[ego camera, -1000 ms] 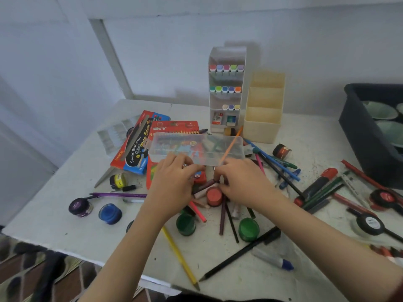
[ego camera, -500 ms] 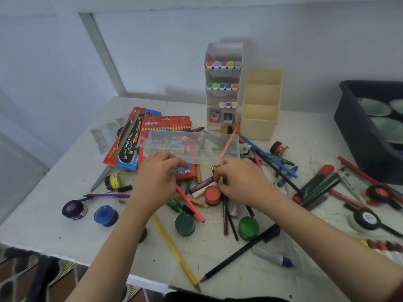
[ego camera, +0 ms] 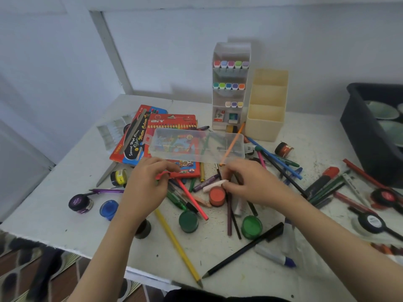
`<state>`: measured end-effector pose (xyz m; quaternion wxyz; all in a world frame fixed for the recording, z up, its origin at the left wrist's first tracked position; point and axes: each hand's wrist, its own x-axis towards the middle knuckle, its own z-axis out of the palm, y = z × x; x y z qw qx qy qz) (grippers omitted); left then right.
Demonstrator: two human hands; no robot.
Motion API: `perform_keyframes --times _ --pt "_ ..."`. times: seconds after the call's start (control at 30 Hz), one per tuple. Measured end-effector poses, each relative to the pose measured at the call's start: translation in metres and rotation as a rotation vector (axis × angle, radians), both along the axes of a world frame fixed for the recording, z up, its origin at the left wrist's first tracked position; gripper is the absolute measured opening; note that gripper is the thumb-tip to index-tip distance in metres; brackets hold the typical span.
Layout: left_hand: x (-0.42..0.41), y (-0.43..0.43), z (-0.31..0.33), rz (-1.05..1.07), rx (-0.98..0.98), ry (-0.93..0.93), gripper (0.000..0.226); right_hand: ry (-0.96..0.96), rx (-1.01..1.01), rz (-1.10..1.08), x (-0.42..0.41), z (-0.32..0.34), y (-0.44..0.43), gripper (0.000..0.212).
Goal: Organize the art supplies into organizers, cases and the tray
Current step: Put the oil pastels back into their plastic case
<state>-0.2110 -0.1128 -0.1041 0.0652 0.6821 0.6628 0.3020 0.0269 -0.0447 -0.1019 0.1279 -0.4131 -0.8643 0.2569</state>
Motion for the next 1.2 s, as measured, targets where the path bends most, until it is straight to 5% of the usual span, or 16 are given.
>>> perform_keyframes --times 0.47,0.83,1.2 --pt "0.115 -0.025 0.015 -0.427 -0.028 -0.062 0.021 0.696 -0.182 -0.475 0.109 0.016 -0.06 0.013" --pt "0.196 -0.045 -0.012 -0.617 -0.148 0.202 0.089 0.706 -0.159 -0.65 0.185 -0.001 -0.108 0.017" --pt "0.211 -0.054 -0.027 -0.521 -0.042 0.136 0.075 0.486 -0.105 -0.547 0.194 -0.01 -0.114 0.015"
